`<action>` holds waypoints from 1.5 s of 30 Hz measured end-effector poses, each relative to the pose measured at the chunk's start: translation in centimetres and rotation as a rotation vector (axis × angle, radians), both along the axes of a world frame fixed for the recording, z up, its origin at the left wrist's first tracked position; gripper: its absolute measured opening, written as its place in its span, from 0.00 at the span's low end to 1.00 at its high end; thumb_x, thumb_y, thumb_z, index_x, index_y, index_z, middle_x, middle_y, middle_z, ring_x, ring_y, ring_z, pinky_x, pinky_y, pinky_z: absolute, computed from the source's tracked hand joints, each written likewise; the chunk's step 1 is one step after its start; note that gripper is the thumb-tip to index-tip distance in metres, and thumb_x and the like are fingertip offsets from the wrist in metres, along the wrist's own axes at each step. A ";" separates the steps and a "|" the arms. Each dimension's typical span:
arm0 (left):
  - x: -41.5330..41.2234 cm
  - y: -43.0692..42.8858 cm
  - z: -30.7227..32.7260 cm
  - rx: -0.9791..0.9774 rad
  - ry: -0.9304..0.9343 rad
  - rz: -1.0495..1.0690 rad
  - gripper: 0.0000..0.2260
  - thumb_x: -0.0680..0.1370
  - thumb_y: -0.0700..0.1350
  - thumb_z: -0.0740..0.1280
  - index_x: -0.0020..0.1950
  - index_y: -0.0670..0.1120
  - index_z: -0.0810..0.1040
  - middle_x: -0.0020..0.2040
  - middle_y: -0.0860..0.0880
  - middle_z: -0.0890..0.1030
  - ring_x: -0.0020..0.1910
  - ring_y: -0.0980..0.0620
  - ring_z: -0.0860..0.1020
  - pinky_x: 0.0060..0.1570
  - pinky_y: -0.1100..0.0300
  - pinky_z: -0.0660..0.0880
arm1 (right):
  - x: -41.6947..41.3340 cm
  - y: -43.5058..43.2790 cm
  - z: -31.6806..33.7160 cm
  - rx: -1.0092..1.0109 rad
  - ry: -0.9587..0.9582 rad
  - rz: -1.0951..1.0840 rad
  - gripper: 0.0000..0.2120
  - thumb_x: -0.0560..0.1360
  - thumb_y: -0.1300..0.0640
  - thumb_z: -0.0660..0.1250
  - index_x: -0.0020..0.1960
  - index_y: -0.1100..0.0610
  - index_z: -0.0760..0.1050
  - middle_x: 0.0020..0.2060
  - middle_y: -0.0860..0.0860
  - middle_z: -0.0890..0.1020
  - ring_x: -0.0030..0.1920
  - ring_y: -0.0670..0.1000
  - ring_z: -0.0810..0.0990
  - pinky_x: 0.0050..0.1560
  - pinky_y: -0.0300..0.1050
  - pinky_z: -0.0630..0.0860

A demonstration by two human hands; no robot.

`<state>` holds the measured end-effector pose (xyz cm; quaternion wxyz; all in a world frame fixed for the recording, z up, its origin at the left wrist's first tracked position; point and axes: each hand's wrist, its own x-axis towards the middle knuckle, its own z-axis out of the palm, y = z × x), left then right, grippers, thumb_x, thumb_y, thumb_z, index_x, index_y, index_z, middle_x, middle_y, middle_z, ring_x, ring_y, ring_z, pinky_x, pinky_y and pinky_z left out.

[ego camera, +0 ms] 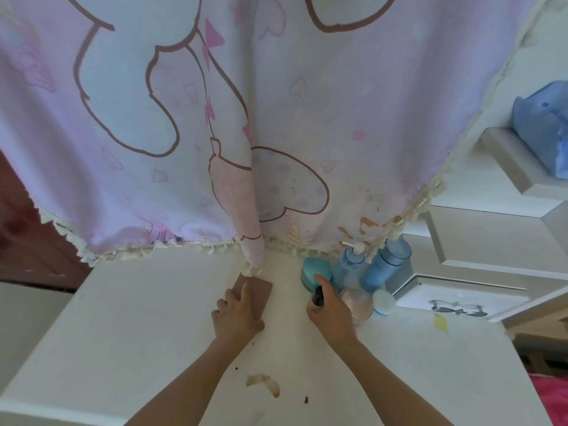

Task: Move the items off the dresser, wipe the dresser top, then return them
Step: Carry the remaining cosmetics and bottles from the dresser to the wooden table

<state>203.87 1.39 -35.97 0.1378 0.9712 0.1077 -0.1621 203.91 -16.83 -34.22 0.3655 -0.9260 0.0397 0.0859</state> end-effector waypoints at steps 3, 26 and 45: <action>-0.1 0.0 0.2 0.016 0.061 0.031 0.38 0.69 0.51 0.68 0.72 0.51 0.50 0.63 0.42 0.63 0.59 0.43 0.67 0.58 0.52 0.67 | -0.4 0.7 -0.1 0.047 0.029 0.040 0.36 0.72 0.64 0.65 0.73 0.49 0.51 0.46 0.50 0.72 0.41 0.48 0.72 0.46 0.41 0.73; -9.2 5.5 3.4 -0.137 -0.124 0.495 0.41 0.68 0.51 0.70 0.73 0.49 0.50 0.67 0.43 0.62 0.63 0.42 0.63 0.59 0.49 0.66 | -1.7 4.2 1.4 0.182 -0.033 0.277 0.12 0.74 0.58 0.65 0.49 0.51 0.62 0.37 0.52 0.76 0.38 0.54 0.75 0.37 0.44 0.68; -35.0 24.0 10.4 -0.057 -0.455 0.971 0.41 0.68 0.52 0.70 0.74 0.53 0.49 0.66 0.45 0.65 0.63 0.43 0.64 0.62 0.49 0.65 | -18.0 28.5 11.7 0.249 -0.062 0.938 0.13 0.71 0.58 0.65 0.50 0.50 0.62 0.36 0.55 0.75 0.36 0.54 0.73 0.37 0.46 0.69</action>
